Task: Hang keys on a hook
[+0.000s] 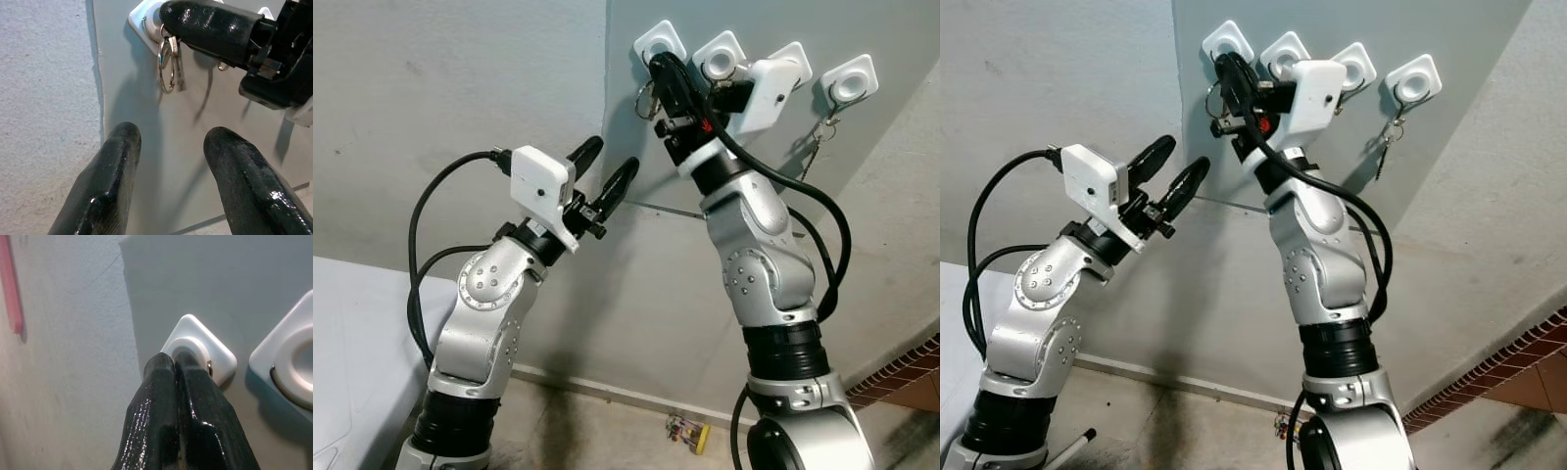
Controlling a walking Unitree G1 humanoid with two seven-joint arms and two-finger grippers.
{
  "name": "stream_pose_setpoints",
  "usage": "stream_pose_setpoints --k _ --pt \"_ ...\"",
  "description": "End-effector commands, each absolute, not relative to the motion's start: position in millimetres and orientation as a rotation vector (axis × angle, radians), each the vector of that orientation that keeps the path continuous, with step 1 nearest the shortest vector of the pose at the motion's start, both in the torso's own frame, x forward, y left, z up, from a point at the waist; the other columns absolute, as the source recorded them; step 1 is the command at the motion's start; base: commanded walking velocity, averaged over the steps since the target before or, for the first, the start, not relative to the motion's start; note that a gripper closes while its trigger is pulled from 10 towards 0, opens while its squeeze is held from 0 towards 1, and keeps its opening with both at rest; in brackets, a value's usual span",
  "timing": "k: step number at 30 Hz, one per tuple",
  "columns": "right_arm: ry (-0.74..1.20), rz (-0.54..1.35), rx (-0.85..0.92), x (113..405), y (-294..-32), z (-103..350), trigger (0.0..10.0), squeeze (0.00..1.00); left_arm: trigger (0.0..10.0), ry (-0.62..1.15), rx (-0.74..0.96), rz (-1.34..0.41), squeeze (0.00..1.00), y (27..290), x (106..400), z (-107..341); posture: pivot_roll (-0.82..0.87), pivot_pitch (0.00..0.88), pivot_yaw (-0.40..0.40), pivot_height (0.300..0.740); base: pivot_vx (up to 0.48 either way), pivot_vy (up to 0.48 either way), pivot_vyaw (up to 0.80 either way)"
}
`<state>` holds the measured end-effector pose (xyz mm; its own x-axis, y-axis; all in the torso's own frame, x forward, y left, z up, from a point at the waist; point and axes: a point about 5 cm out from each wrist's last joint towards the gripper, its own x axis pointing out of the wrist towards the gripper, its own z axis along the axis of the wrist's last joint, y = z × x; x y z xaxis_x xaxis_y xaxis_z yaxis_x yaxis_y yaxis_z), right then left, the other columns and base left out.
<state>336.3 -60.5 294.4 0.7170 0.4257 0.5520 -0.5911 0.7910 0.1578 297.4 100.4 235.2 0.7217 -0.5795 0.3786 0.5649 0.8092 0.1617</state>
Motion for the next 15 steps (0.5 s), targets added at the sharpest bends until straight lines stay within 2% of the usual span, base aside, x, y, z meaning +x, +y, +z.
stream_pose_setpoints --k 1,15 --pt "-0.542 0.558 0.346 336.3 -61.7 303.0 10.0 0.00 10.0 -0.464 0.044 -0.636 0.00 98.0 295.1 242.8 0.02 0.049 -0.081 0.740 0.000 0.000 0.00" --pt "-0.510 0.471 0.404 335.7 -63.4 301.5 10.0 0.00 10.0 -0.470 0.042 -0.628 0.00 97.6 294.6 243.8 0.02 0.042 -0.087 0.740 0.000 0.000 0.00"
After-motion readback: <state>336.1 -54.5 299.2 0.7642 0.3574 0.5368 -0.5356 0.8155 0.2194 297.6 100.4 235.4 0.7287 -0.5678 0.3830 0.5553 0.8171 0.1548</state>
